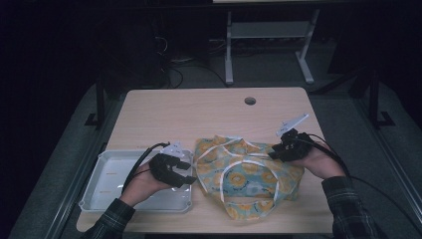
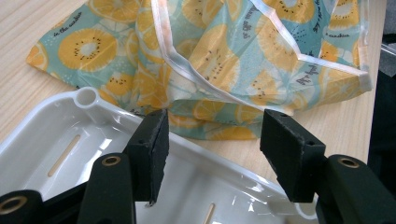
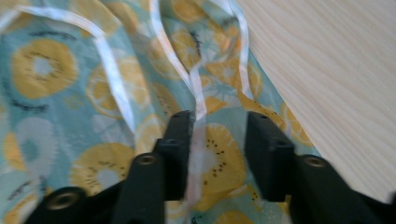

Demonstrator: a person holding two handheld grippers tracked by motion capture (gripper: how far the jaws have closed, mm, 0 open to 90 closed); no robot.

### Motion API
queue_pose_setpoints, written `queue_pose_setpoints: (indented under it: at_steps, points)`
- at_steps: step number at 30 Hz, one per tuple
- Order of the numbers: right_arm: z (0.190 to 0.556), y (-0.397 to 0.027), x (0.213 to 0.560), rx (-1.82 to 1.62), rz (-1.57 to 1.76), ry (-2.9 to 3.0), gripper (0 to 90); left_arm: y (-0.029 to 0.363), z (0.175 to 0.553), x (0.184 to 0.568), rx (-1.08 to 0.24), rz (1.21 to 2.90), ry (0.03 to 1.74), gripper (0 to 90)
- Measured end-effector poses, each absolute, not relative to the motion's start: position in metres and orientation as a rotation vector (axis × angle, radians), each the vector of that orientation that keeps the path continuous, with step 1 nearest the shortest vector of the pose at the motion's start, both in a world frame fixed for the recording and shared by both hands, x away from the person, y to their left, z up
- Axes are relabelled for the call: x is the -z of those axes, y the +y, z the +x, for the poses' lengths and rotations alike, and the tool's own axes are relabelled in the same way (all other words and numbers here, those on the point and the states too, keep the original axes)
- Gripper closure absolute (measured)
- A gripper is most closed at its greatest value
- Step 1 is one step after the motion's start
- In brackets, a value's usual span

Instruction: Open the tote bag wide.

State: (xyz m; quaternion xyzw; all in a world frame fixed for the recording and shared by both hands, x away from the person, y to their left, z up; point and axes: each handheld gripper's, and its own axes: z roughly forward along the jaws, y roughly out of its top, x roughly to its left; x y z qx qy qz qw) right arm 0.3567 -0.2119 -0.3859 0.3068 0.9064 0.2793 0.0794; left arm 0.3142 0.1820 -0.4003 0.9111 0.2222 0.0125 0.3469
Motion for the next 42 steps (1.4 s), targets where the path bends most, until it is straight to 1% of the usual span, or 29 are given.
queue_pose_setpoints:
  at_steps: [1, 2, 3, 10, 15, 21, 26, 31, 35, 42]
  points:
    - [0.358, -0.212, 0.388, -0.820, 0.912, 2.711, 80.6, 0.182, 0.314, 0.400, -0.032, 2.363, 0.577, 42.0]
    - [0.358, -0.212, 0.388, -0.820, 0.912, 2.711, 80.6, 0.182, 0.315, 0.400, -0.037, 2.364, 0.573, 42.0]
    - [0.360, -0.214, 0.389, -0.833, 0.915, 2.699, 89.4, 0.183, 0.314, 0.401, -0.029, 2.359, 0.584, 42.1]
    - [0.375, -0.218, 0.384, -0.883, 0.953, 2.618, 89.9, 0.183, 0.315, 0.400, -0.035, 2.360, 0.577, 42.1]
    - [0.391, -0.220, 0.388, -0.873, 0.995, 2.598, 89.8, 0.184, 0.315, 0.400, -0.037, 2.363, 0.577, 42.1]
    - [0.381, -0.222, 0.377, -0.939, 0.984, 2.588, 89.6, 0.188, 0.316, 0.396, -0.038, 2.348, 0.588, 42.6]
    - [0.362, -0.228, 0.368, -1.009, 0.973, 2.600, 80.1, 0.188, 0.316, 0.381, -0.059, 2.327, 0.562, 43.2]
    - [0.343, -0.234, 0.360, -1.084, 0.950, 2.604, 77.1, 0.180, 0.317, 0.366, -0.061, 2.284, 0.537, 44.9]
    - [0.330, -0.233, 0.358, -1.096, 0.926, 2.644, 74.2, 0.165, 0.320, 0.359, -0.054, 2.286, 0.490, 45.8]
    - [0.318, -0.228, 0.369, -1.088, 0.877, 2.702, 67.4, 0.135, 0.332, 0.361, -0.047, 2.314, 0.444, 45.7]
